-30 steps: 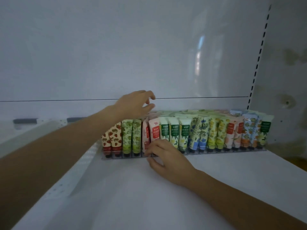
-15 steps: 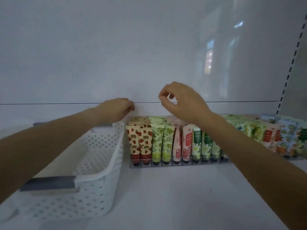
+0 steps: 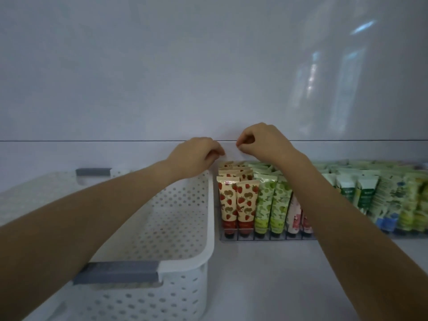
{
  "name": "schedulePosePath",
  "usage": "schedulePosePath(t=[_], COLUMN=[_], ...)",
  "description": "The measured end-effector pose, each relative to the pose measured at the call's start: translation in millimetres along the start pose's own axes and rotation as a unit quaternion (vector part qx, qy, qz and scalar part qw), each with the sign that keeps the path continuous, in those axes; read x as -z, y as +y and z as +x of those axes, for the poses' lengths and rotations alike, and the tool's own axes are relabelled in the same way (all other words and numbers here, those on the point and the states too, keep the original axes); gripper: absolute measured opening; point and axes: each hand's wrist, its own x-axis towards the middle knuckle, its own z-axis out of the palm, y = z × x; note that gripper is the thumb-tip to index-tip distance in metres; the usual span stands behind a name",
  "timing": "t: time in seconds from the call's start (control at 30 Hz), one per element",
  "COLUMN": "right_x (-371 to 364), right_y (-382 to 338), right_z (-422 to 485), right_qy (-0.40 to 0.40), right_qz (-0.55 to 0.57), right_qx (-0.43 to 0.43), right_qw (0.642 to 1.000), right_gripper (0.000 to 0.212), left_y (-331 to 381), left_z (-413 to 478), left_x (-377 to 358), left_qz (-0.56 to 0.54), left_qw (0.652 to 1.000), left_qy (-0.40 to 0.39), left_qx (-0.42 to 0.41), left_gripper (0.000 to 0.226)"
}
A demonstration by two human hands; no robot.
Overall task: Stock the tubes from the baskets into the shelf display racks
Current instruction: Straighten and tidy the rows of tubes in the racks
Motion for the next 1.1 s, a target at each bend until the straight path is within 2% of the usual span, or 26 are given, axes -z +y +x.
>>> schedulePosePath(t=[0.17, 0.43, 0.87, 1.03, 1.1], right_x=[2.6, -9.2, -11.0, -8.5, -3.3], right_y=[7.1, 2.6, 2.5, 3.4, 4.3], right_z=[-2.6, -1.5, -5.3, -5.9, -5.3], right_qy=[-0.052, -0.086, -0.072, -0.081, -0.077], right_qz=[-0.006, -0.039, -0.040, -0.027, -0.008], right_qx=[0.016, 0.024, -0.016, -0.018, -0.020], right_qw=[0.999, 0.995, 0.996, 0.996, 0.997], right_gripper=[0.011, 0.010, 0.010, 0.010, 0.009], left_y=[1.5, 5.6, 4.6, 6.6, 5.1], left_z=[0.5, -2.4, -3.9, -3.7, -3.3], left_x=[-9.6, -14.5, -15.8, -10.2, -2.9], left_qz=[-0.028, -0.015, -0.134, -0.131, -0.129], left_qw=[1.000, 1.000, 0.991, 0.991, 0.991], left_qy=[0.002, -0.022, 0.009, -0.016, -0.004], left_qx=[0.000, 0.001, -0.006, 0.009, 0.015], left_gripper=[0.024, 0.026, 0.021, 0.021, 0.023])
